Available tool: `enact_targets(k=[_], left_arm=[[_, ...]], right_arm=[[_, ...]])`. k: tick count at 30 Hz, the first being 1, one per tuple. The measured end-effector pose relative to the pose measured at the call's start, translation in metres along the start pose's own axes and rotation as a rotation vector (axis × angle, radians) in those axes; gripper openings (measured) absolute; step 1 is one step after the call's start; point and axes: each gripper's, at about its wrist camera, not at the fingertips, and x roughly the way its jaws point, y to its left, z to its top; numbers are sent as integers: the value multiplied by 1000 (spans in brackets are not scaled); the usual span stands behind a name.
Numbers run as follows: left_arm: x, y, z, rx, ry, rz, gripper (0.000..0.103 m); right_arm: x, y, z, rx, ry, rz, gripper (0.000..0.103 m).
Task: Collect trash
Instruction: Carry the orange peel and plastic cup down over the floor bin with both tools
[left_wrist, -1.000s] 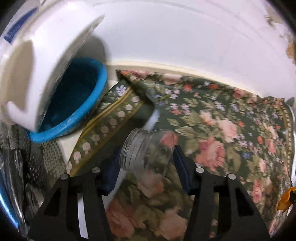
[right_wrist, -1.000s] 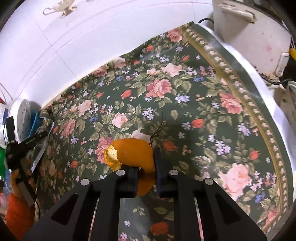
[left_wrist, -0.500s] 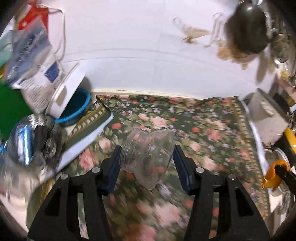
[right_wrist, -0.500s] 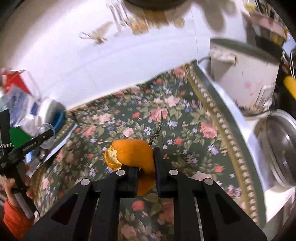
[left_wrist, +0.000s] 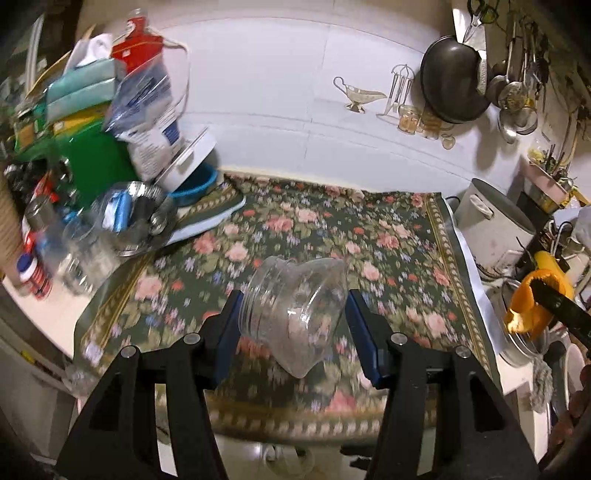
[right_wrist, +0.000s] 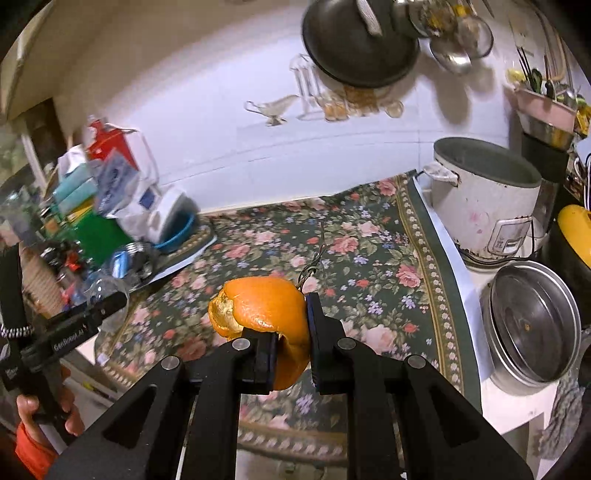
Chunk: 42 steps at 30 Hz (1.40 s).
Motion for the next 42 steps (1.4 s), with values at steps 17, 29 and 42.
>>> enact_targets(k=[17, 29, 42], left_arm=[[-139, 70, -109, 127, -8, -102, 55], [-195, 86, -168, 147, 69, -167, 55], [-102, 65, -268, 135, 265, -133, 55]], right_arm=[[-81, 119, -126, 78, -23, -55, 13], [-134, 164, -182, 109, 38, -98, 13], [-65, 107, -268, 138, 259, -123, 13]])
